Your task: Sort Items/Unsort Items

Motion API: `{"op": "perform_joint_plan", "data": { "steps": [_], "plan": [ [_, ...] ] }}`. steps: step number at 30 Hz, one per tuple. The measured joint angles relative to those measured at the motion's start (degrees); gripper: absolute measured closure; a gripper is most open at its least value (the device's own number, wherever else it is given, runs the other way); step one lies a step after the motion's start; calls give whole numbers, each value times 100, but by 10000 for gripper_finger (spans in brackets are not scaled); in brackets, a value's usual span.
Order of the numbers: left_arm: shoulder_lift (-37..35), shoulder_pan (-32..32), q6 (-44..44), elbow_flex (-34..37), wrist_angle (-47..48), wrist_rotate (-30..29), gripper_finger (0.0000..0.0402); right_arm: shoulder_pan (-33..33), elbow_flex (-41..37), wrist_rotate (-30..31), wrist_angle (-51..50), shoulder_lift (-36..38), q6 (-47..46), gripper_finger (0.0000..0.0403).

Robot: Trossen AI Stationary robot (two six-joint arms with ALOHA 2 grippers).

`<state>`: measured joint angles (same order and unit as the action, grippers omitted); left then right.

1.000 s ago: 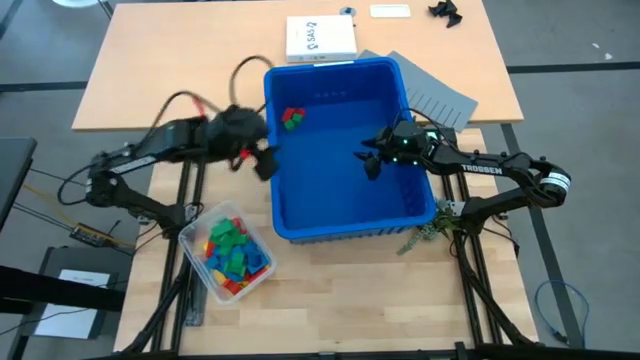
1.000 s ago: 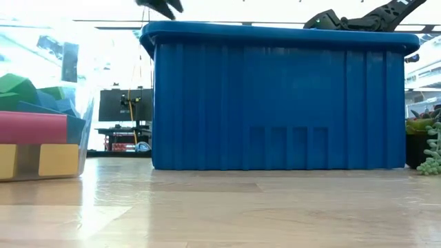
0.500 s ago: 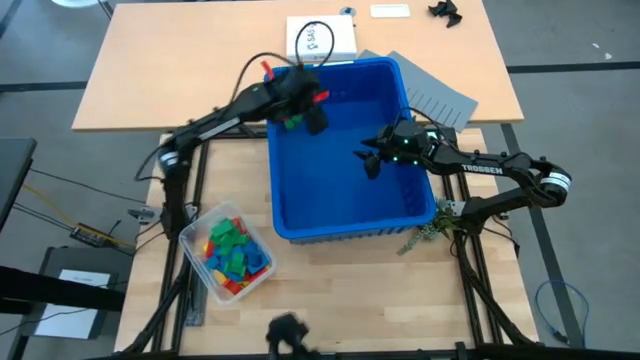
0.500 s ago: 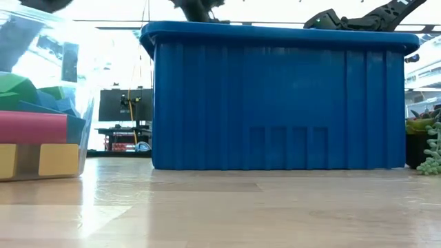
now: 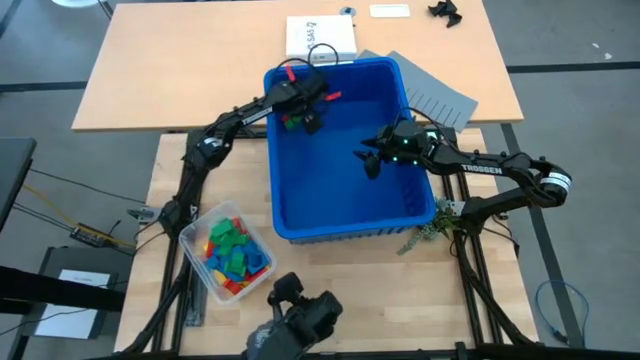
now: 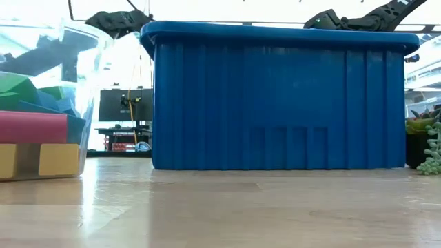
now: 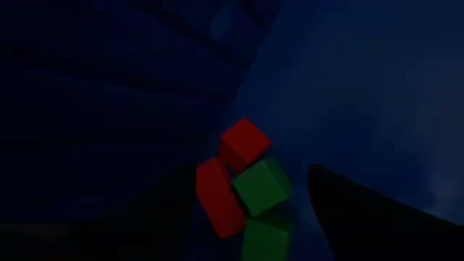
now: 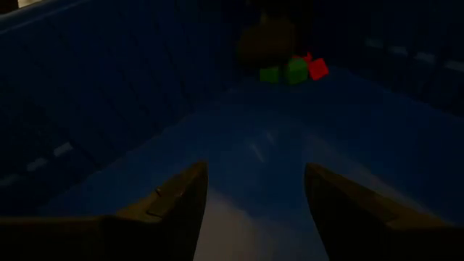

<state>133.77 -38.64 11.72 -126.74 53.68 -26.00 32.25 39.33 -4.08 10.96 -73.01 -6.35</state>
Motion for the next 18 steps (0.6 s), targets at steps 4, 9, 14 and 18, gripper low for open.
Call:
{"op": "perform_joint_plan", "data": {
  "steps": [4,9,14,18],
  "plan": [
    [257,-91,201,0,-44,-3,129,0,0,0,0,0,11,174],
    [556,-174,287,0,28,-28,129,0,0,0,-9,0,52,174],
    [720,-185,124,-2,537,439,129,0,0,0,-36,0,52,174],
    [703,-152,1,-13,666,1229,129,0,0,0,-55,0,52,174]
  ]
}}
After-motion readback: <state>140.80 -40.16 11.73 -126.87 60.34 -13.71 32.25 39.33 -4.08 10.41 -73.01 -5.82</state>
